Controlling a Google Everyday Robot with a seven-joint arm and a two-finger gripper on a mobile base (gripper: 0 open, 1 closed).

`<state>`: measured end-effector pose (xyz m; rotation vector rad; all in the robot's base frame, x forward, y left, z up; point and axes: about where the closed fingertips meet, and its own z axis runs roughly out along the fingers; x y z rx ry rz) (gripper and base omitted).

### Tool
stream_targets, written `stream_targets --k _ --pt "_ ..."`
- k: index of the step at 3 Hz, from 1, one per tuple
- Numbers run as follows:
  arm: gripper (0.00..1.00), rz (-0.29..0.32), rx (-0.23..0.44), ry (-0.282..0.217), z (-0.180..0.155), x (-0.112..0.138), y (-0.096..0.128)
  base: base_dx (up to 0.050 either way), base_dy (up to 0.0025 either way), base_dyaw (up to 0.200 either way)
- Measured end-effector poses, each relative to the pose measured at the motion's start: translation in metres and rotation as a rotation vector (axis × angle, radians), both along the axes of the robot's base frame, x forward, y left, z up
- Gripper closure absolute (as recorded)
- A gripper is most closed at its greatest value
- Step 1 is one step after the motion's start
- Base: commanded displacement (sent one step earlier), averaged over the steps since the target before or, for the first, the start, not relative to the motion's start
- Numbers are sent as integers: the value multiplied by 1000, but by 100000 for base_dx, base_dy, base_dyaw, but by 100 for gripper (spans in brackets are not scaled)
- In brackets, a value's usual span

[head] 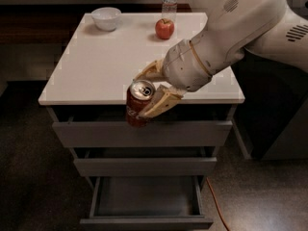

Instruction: Pick coke can from bottom drawer and place on counter

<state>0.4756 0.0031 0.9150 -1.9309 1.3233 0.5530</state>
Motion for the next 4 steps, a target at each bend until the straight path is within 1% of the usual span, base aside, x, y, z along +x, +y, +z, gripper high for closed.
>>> stream_targets --k 1,2,3,4 --pt "100 -36 22 11 22 25 -20 0 0 0" --pt "100 -50 29 15 33 44 -28 0 0 0" --pt "100 -63 26 41 37 67 -38 0 0 0" --pt "100 -98 9 79 34 98 -58 0 0 0"
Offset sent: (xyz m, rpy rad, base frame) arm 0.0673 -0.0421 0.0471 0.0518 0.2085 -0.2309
